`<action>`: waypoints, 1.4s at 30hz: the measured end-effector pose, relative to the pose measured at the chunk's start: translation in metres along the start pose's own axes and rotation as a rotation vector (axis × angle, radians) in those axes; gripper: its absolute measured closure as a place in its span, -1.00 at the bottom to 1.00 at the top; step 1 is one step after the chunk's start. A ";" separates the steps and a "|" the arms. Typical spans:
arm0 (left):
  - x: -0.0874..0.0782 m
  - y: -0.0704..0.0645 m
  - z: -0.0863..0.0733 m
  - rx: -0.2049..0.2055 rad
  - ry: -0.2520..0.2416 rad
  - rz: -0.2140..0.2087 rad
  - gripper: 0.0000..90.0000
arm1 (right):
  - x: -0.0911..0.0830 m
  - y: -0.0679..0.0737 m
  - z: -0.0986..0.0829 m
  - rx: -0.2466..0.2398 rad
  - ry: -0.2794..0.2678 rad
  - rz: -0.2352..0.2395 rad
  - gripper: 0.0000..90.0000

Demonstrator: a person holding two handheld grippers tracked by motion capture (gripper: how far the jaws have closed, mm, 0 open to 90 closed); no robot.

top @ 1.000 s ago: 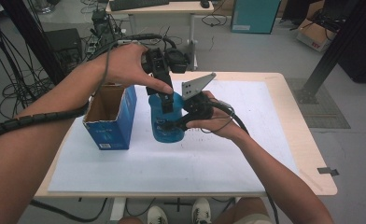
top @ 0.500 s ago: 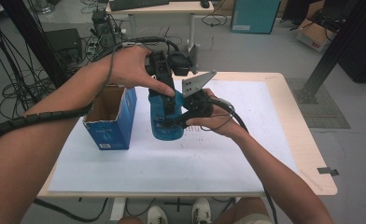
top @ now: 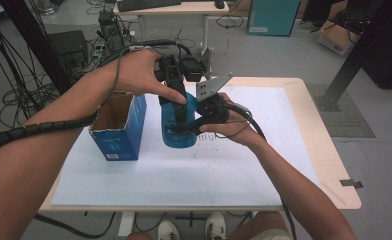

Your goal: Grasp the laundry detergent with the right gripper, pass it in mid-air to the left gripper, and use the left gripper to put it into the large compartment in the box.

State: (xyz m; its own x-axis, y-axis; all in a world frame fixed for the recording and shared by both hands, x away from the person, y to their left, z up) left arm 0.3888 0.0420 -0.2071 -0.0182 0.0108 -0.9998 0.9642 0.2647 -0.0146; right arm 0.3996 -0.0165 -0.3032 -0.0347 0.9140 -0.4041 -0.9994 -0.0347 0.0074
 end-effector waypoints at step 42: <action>-0.003 -0.002 -0.003 -0.005 -0.006 0.019 -0.89 | 0.002 0.001 0.001 -0.009 0.015 -0.010 -0.02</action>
State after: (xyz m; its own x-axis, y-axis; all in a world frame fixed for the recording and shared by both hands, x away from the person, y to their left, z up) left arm 0.3862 0.0442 -0.2039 0.0016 0.0100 -0.9999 0.9629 0.2697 0.0043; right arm 0.3989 -0.0146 -0.3032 -0.0248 0.9080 -0.4182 -0.9996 -0.0295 -0.0050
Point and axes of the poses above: each handheld gripper's, and its own axes: x roughly forward along the jaws, z roughly out of its top, y roughly to its left, the point moved 6 cm from there along x, roughly forward along the jaws, and after that the axes turned 1 degree about x, right-handed, at the moved point
